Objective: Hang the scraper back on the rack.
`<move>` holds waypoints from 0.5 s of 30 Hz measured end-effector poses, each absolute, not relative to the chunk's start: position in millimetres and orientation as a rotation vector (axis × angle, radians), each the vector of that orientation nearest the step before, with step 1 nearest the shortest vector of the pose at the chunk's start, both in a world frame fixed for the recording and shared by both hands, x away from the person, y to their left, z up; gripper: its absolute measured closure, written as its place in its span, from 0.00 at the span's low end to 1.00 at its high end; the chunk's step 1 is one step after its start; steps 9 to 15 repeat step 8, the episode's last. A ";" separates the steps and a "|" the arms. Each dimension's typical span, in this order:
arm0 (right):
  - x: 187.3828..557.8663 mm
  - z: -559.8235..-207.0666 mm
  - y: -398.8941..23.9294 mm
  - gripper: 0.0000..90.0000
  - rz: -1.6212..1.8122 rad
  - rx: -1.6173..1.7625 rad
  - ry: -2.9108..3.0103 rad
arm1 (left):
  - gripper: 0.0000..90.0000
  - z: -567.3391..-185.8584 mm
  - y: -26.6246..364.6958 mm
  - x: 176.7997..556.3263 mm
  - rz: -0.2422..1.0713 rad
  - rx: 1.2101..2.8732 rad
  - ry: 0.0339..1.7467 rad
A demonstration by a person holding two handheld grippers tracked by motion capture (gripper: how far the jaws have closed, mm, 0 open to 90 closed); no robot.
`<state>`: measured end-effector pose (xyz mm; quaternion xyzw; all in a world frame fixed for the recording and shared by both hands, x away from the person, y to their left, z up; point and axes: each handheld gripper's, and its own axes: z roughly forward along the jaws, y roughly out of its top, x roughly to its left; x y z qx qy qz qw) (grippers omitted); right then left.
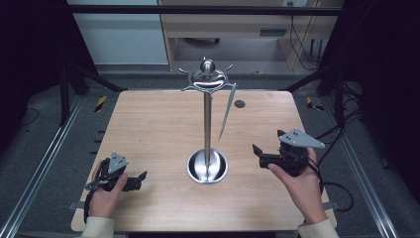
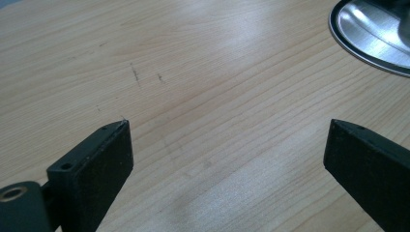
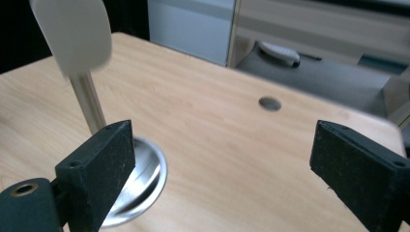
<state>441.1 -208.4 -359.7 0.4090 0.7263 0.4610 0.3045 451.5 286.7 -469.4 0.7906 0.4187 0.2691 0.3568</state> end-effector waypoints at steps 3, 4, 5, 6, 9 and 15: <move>438.6 -385.9 -210.8 0.09 1.209 1.107 1.937 | 0.04 -469.5 286.8 451.9 0.702 2.038 1.079; 438.6 -385.9 -210.8 0.09 1.209 1.107 1.937 | 0.04 -469.8 286.8 452.3 0.706 2.031 1.079; 438.0 -402.3 -212.3 0.08 1.224 1.128 1.950 | 0.04 -470.0 287.0 452.8 0.708 2.025 1.084; 438.2 -409.6 -212.4 0.07 1.221 1.132 1.960 | 0.04 -470.2 287.0 453.2 0.709 2.022 1.086; 439.0 -420.1 -210.9 0.07 1.187 1.127 2.002 | 0.04 -470.2 287.0 453.7 0.709 2.024 1.084; 439.0 -420.1 -210.9 0.07 1.187 1.127 2.002 | 0.04 -470.2 287.0 453.7 0.709 2.024 1.084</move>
